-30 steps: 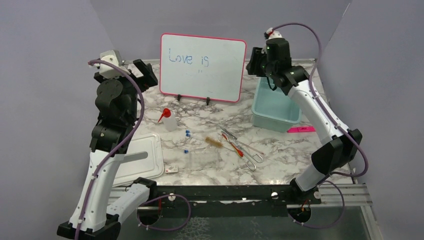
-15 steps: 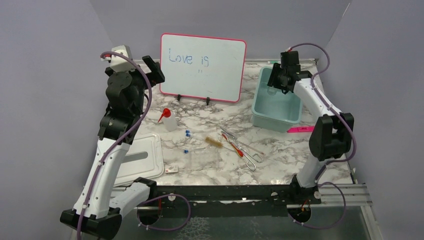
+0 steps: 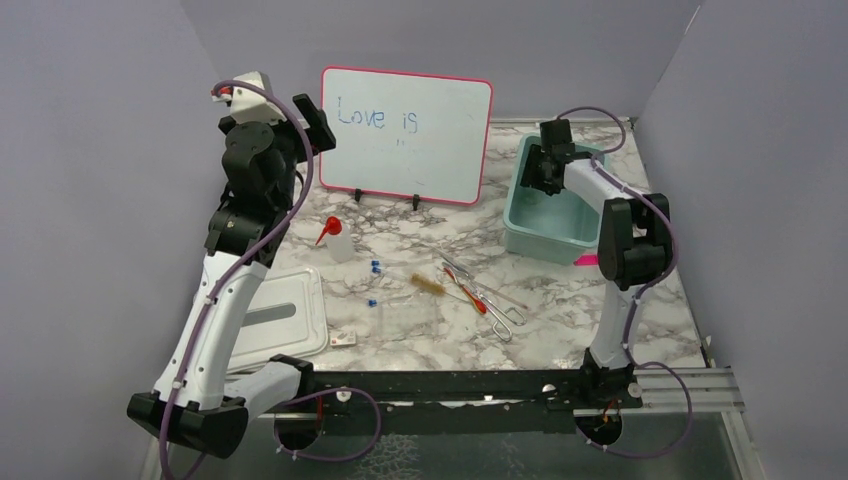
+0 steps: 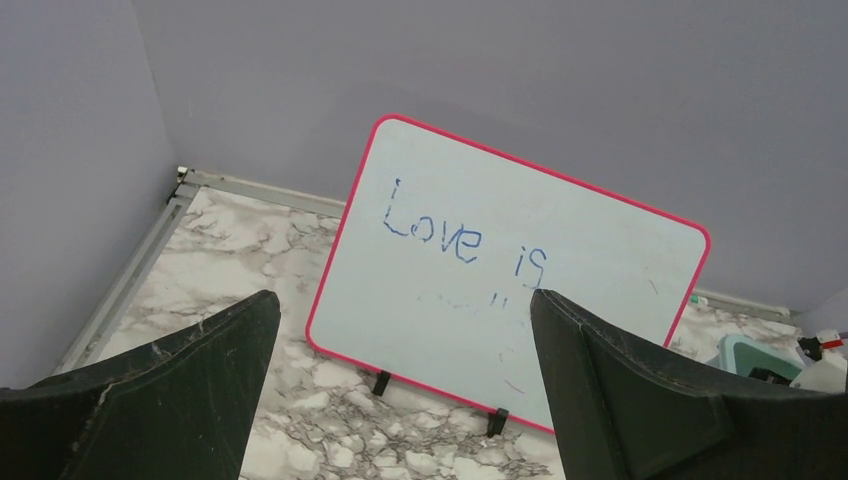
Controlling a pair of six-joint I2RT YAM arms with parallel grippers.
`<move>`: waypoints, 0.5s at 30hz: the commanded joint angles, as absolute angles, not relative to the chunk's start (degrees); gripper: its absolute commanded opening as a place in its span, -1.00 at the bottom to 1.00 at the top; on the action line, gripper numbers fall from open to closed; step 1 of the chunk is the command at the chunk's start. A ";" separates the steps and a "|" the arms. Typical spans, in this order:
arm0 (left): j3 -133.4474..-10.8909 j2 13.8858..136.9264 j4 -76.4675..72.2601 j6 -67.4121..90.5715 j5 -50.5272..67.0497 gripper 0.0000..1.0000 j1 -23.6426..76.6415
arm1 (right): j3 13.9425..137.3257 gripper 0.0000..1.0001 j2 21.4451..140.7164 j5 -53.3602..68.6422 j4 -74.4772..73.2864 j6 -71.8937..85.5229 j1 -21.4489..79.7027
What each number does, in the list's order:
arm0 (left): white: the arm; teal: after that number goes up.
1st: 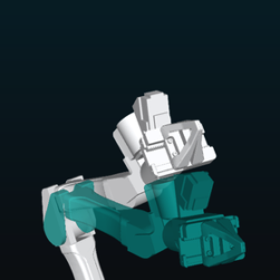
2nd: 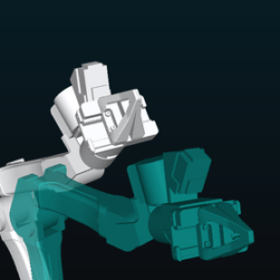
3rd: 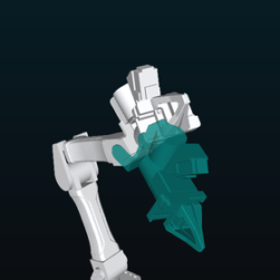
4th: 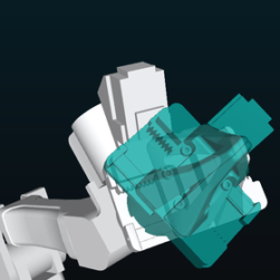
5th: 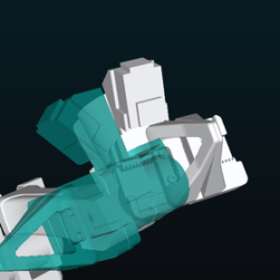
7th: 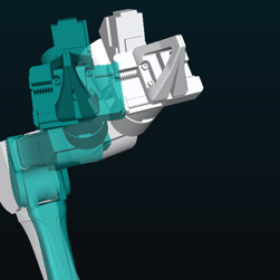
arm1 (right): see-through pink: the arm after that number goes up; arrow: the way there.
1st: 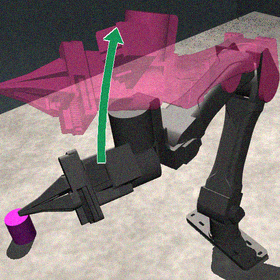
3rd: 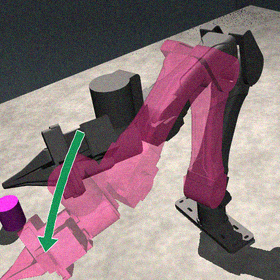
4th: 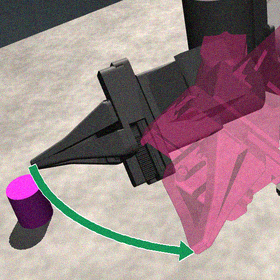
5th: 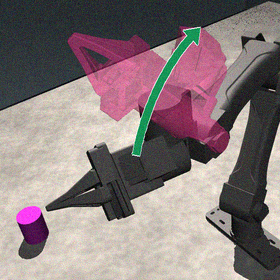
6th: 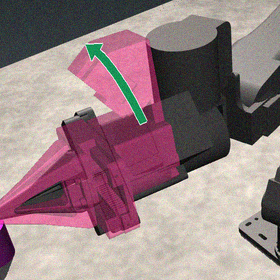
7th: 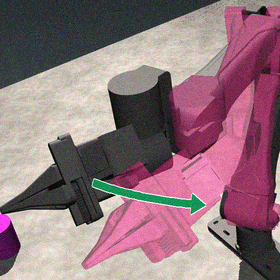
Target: Organize the chemistry lab equipment
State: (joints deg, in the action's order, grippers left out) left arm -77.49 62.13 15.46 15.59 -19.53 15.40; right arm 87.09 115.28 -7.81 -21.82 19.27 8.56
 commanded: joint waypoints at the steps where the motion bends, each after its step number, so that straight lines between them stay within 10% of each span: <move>1: -79.75 63.18 13.72 14.64 -20.57 0.98 15.56 | 89.72 -0.30 117.71 -8.33 -16.91 17.80 8.55; 15: -84.69 67.19 13.27 11.38 -21.86 0.97 15.60 | 87.41 0.15 118.35 -6.18 -12.21 14.43 8.55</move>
